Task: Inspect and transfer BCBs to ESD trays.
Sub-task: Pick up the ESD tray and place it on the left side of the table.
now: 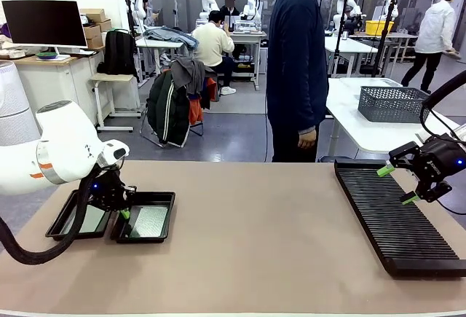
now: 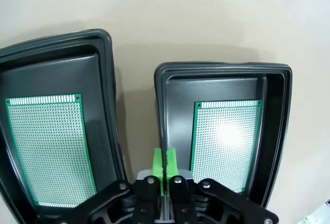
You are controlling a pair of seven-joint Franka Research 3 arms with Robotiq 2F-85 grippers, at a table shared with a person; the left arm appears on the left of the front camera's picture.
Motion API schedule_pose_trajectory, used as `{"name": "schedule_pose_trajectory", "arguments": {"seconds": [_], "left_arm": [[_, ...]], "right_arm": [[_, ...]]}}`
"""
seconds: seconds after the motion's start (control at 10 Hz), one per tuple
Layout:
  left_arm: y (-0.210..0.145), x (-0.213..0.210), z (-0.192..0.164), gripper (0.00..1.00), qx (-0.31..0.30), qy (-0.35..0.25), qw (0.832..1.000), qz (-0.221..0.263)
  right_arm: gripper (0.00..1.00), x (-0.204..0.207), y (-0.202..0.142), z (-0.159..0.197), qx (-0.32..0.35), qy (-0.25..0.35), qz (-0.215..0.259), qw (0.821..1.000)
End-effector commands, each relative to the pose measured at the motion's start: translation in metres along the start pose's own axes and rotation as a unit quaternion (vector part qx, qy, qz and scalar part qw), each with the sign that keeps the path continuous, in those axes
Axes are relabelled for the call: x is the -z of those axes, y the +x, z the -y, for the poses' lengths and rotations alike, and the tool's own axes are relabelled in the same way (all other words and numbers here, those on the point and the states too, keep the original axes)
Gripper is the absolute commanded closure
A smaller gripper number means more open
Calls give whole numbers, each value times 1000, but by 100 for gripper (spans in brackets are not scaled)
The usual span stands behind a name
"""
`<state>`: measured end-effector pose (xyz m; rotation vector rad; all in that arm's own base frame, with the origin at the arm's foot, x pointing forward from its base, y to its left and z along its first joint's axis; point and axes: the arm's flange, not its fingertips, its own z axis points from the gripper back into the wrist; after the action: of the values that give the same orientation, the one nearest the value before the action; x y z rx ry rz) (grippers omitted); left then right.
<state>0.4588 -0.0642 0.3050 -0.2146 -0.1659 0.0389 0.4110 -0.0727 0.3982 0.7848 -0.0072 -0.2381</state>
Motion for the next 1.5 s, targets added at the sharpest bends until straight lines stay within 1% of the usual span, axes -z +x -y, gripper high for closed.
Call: {"name": "schedule_pose_trajectory", "arguments": {"seconds": [0.0,0.5,0.6,0.7,0.8,0.9,1.0,1.1,1.2,1.3,1.4], "left_arm": [[0,-2,-1,97,0,3,1000,1],[0,0,0,97,0,0,1000,0],[2,-2,3,91,0,9,1000,-1],[5,-4,8,89,4,19,1000,-2],[7,-6,10,82,5,21,1000,-2],[9,-9,13,80,7,27,1000,-4],[11,-12,16,82,10,30,1000,-2],[14,-15,20,70,13,36,999,-1],[17,-18,22,72,11,48,999,-6],[19,-20,25,61,11,52,999,-8],[22,-25,27,62,15,62,998,-8]], "right_arm": [[0,0,-1,-1,5,-2,8,1000],[0,0,-1,-1,5,-2,8,1000],[0,0,-1,-1,5,-2,8,1000],[0,0,-1,-1,5,-2,8,1000],[0,0,-1,-1,5,-2,8,1000],[0,0,-1,-1,5,-2,8,1000],[0,0,-1,-1,5,-2,8,1000],[0,0,-1,-1,5,-2,8,1000],[0,0,-1,-1,5,-2,8,1000],[0,0,-1,-1,5,-2,8,1000],[0,0,-1,-1,5,-2,8,1000]]}}
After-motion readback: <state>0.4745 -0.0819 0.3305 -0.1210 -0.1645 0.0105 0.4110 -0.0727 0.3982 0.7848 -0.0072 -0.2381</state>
